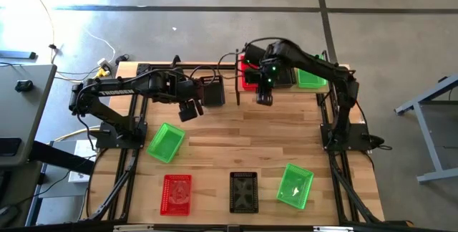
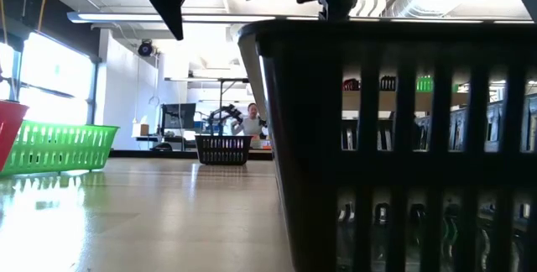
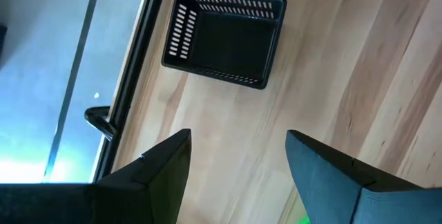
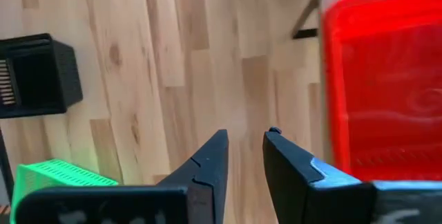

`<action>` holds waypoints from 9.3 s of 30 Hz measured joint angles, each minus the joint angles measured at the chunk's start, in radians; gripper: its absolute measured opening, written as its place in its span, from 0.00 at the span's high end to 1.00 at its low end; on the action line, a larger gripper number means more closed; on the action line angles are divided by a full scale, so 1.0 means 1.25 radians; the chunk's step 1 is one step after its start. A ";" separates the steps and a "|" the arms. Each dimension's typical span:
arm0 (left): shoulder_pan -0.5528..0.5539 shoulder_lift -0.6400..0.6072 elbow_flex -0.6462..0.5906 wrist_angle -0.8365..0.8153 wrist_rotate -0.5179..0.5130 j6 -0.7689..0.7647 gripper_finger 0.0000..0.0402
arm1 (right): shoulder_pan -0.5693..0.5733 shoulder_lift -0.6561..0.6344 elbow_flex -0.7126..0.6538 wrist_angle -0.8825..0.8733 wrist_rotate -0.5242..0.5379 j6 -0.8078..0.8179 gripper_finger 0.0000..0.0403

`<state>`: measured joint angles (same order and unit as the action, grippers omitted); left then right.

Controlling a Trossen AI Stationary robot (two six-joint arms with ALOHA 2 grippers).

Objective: Stack baskets on shelf by color
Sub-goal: Stack the top red bin on top of the red bin on the shelf, then stack the top black bin on top of the black bin on the shelf

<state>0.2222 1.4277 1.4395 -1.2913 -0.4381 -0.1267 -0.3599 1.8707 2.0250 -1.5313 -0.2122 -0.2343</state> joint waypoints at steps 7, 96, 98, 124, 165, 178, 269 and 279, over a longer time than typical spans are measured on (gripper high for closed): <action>0.000 0.000 0.000 0.007 0.000 0.006 0.44 | -0.001 -0.024 -0.075 0.035 0.087 0.028 0.81; 0.313 0.017 -0.372 0.522 0.259 -0.581 0.44 | 0.064 -0.122 -0.055 0.118 0.184 0.034 0.81; 0.311 0.031 -0.372 0.532 0.262 -0.587 0.44 | 0.062 -0.122 -0.055 0.118 0.184 0.034 0.81; 0.302 0.213 -0.373 0.638 0.251 -0.591 0.71 | 0.061 -0.122 -0.055 0.118 0.182 -0.010 0.81; 0.063 -0.221 -0.373 0.501 -0.118 -0.380 1.00 | 0.214 -0.122 -0.055 0.360 0.299 0.623 0.81; -0.048 -0.231 -0.303 0.460 -0.278 -0.331 1.00 | 0.265 -0.108 -0.062 0.479 0.462 0.726 0.63; -0.084 -0.227 -0.211 0.477 -0.249 -0.098 0.49 | -0.016 -0.218 -0.060 0.280 0.362 0.676 1.00; -0.074 -0.227 -0.212 0.479 -0.269 -0.102 0.49 | -0.214 -0.273 -0.059 0.178 0.199 0.616 1.00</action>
<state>0.1303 1.1442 1.1751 -0.6930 -0.7744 -0.2540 -0.6274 1.5295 1.9507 -1.3084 0.0367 0.5359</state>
